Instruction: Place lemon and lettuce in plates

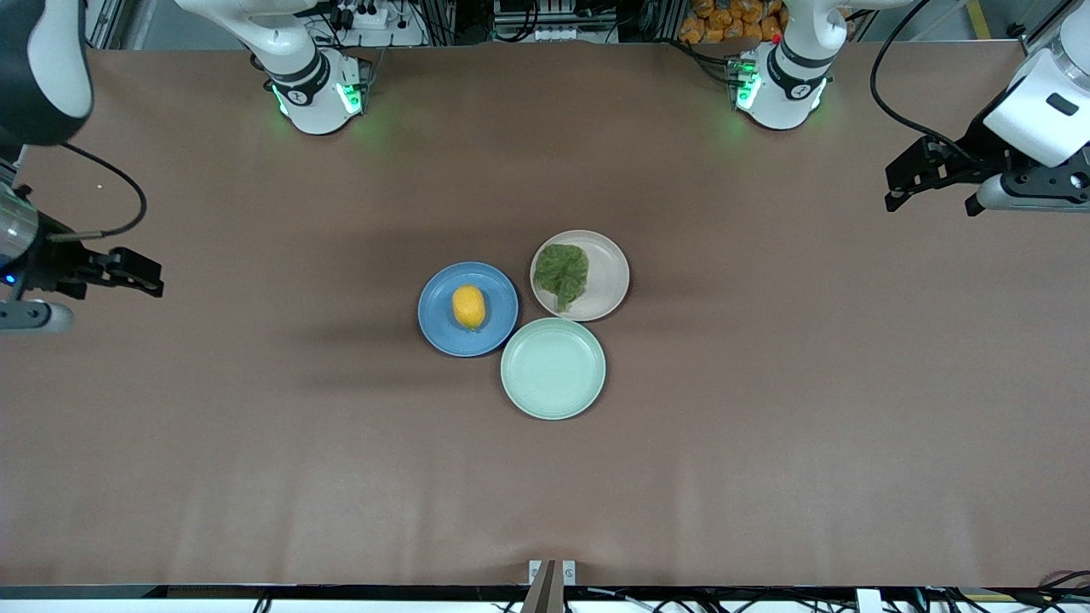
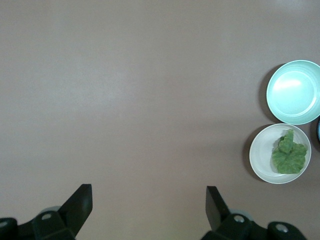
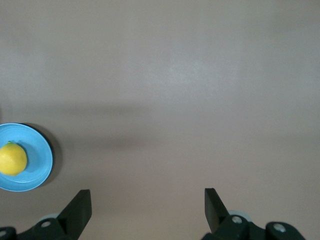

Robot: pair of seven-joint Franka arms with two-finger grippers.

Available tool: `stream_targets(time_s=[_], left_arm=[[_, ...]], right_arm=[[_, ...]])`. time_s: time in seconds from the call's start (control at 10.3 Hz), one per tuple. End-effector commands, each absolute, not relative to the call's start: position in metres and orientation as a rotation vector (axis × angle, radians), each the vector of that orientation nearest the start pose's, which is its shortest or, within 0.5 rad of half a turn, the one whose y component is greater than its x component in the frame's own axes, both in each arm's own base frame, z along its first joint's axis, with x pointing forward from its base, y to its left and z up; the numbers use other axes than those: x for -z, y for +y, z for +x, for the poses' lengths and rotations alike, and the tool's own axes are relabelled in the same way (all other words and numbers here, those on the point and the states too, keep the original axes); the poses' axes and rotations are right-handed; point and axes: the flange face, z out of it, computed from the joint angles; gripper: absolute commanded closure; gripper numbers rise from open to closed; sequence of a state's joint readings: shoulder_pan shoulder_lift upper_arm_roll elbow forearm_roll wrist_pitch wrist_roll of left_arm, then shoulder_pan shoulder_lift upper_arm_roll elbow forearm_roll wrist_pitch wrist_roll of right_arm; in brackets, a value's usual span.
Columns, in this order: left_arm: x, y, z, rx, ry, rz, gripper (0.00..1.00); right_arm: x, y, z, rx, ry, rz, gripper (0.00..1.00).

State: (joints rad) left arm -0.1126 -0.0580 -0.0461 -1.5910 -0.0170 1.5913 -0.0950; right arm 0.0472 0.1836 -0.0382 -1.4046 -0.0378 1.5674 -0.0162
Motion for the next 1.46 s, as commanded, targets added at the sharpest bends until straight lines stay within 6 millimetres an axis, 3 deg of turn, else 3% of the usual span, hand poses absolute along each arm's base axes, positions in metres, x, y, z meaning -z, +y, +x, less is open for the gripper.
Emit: stream_targets(time_s=[0.0,0.19,0.58,0.78,1.36], left_arm=[[-0.654,-0.085,0.528,0.081,0.127,-3.163,0.0],[-0.654,-0.086,0.528,0.081,0.129,-3.163,0.0],[-0.654,-0.084,0.529,0.081,0.129,-3.163,0.0],[-0.653,-0.083,0.529,0.079,0.127,-3.163,0.0],[-0.653,-0.085,0.529,0.079,0.129,-3.163,0.0]], right_arm=[[-0.615,-0.005,0.59,-0.006,-0.013,-3.127,0.0],[-0.623,-0.02,0.586,0.012,0.029,-3.11,0.0],[-0.626,-0.024,0.581,-0.004,0.047,-3.108,0.0],[-0.626,-0.027,0.569,-0.08,0.053,-3.101,0.0],[-0.62,-0.031,0.571,0.06,0.052,-3.11,0.0]])
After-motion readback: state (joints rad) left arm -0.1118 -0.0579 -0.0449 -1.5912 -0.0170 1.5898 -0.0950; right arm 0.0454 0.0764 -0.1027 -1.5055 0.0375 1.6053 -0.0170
